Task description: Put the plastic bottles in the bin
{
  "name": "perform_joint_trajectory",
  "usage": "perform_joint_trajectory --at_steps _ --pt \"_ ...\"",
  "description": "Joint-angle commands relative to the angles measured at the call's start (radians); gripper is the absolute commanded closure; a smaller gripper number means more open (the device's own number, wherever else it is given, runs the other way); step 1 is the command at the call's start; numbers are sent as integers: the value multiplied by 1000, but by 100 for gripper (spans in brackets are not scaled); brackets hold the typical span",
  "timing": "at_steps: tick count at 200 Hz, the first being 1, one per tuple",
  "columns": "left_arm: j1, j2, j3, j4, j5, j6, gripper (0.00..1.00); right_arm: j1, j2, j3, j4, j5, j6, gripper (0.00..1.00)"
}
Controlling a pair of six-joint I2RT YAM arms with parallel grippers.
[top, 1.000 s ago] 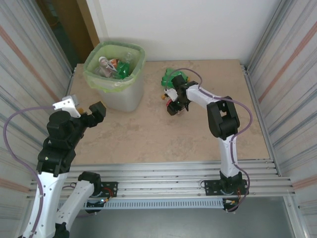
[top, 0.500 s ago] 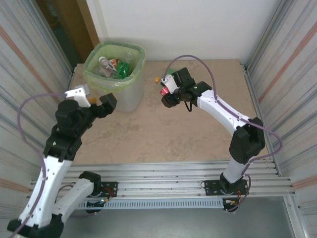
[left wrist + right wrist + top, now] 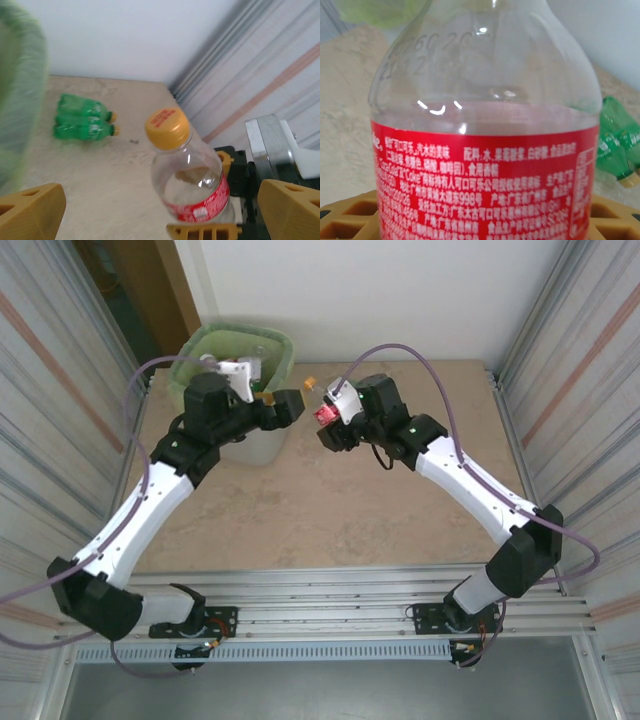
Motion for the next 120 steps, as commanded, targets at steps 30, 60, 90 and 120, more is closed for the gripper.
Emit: perform_joint_trajectory --at_steps 30,60,90,120 --pt "-7 97 99 135 129 -54 12 10 -51 -24 102 -100 39 64" --pt "-8 135 111 161 145 -83 22 16 -43 -18 119 -130 51 64" --pt "-6 151 108 175 145 -96 46 23 -35 -11 134 -136 54 63" --pt "-5 156 96 206 150 -116 68 27 -25 -9 143 -135 54 58"
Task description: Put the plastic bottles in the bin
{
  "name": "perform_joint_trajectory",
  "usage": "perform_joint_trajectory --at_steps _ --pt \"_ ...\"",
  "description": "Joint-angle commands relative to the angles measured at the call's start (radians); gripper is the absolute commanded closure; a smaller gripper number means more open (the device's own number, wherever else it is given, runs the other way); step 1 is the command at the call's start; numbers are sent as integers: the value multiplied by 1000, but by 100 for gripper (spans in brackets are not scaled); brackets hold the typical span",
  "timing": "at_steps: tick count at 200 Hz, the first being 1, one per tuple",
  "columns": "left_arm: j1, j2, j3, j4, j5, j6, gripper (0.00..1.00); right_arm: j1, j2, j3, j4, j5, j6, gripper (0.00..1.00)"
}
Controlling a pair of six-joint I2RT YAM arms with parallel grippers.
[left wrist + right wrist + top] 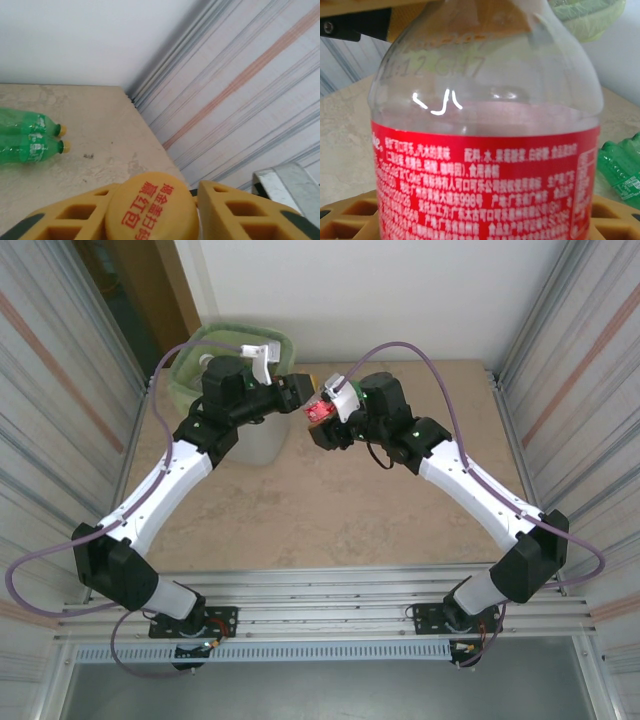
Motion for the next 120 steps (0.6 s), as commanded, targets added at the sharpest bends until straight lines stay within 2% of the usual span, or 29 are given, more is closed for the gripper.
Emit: perform_joint_trajectory --at_steps 1,15,27,40,46,88,120 --pt "0 11 18 43 11 -8 69 12 -2 4 54 -27 14 58" --pt "0 10 20 39 8 -5 78 12 0 3 58 -15 16 51" --pt "3 6 23 37 4 0 84 13 0 2 60 5 22 38" --pt "11 -2 31 38 3 6 87 13 -5 -3 64 27 26 16" --pt "18 -5 37 37 2 12 88 12 -11 -7 67 37 29 0" --pt "94 -21 88 27 -38 59 91 11 -64 -42 80 98 43 3" --pt "192 -14 138 34 -52 73 91 10 -129 -110 147 177 74 2"
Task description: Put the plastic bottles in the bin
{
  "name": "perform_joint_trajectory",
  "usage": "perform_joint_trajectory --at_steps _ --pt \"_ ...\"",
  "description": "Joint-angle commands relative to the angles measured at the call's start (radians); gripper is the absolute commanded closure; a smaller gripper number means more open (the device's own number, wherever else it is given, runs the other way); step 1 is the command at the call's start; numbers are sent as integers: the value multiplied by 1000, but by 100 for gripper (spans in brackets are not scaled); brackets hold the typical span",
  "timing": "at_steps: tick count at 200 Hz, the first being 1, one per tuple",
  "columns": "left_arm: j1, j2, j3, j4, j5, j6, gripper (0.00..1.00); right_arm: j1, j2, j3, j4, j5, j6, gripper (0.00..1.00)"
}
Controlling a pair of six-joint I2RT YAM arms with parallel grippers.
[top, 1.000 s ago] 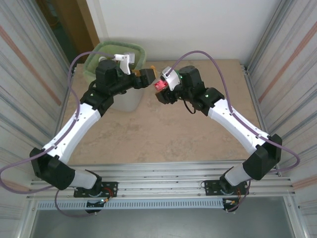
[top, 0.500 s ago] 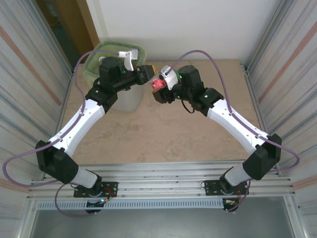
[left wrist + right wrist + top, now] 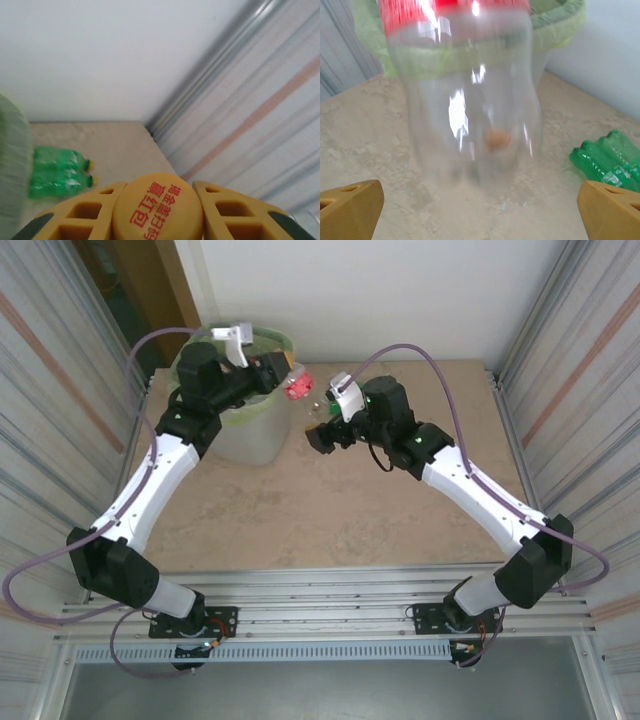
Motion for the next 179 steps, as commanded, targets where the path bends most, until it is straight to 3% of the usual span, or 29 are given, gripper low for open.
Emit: perform_joint_trajectory --at_steps 1,43,73,140,179 --pt "64 -12 68 23 -27 40 91 7 -76 -37 74 80 41 2" --pt "209 53 159 16 -18 -1 91 -7 -121 -73 126 182 111 3" --pt "268 100 216 1 -96 41 91 -24 -117 -62 104 205 155 2" --pt "275 215 391 -91 -346 383 89 -58 -108 -67 84 224 230 2" --pt "225 288 449 -111 -495 595 87 -100 -112 -71 70 196 280 3"
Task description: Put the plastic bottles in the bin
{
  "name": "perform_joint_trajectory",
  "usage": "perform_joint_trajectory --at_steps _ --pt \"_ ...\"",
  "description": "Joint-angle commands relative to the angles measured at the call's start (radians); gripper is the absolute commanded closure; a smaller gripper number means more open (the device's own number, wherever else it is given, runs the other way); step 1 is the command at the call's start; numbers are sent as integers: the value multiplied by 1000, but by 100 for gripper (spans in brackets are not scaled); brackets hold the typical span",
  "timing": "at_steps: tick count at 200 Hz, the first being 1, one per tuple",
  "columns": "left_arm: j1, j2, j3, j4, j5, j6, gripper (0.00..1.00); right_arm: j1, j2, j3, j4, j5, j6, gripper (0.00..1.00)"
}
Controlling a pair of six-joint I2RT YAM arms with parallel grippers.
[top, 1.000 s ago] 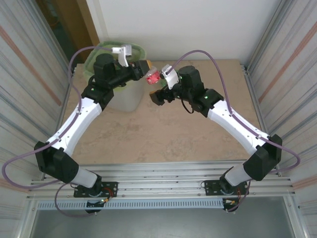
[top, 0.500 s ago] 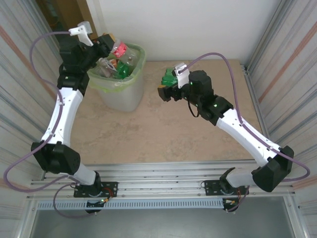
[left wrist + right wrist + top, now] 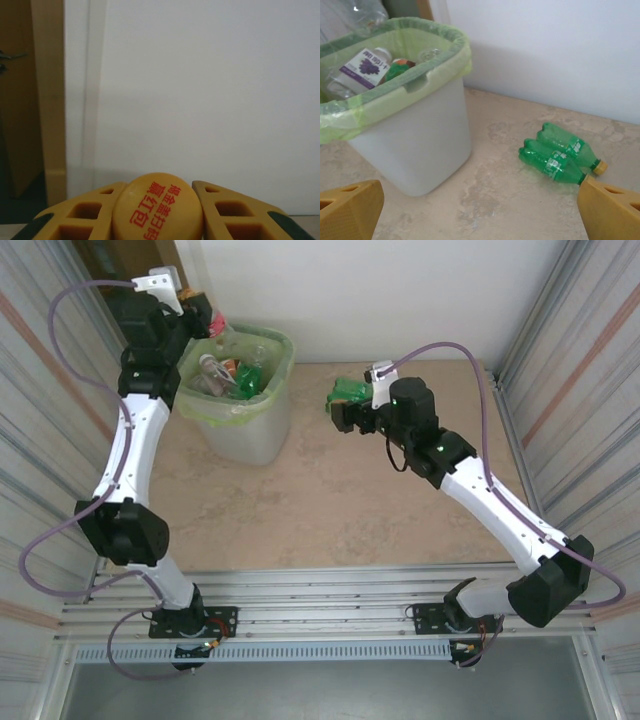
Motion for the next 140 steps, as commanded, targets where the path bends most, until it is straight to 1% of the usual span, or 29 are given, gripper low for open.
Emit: perform_joint_trajectory --at_steps 1,16,44,77,105,118,140 --pt "-35 41 60 -25 -130 196 87 -25 -13 -3 -15 -5 61 2" --pt "-55 71 74 -29 -157 249 85 -37 -21 -8 -10 -18 69 3" --pt "-96 131 97 -12 -203 364 85 -45 -33 -18 -5 -26 70 2" --pt "-116 193 121 -14 -239 432 84 -45 -39 -35 -5 -26 71 3" --pt "-137 227 119 -22 -281 505 78 -46 -45 -50 -5 -9 74 3" --pt "-147 231 100 -19 -287 525 74 -47 -46 -56 -5 0 74 2" --pt "-171 233 60 -11 -307 570 72 -54 -48 -63 -3 6 78 3"
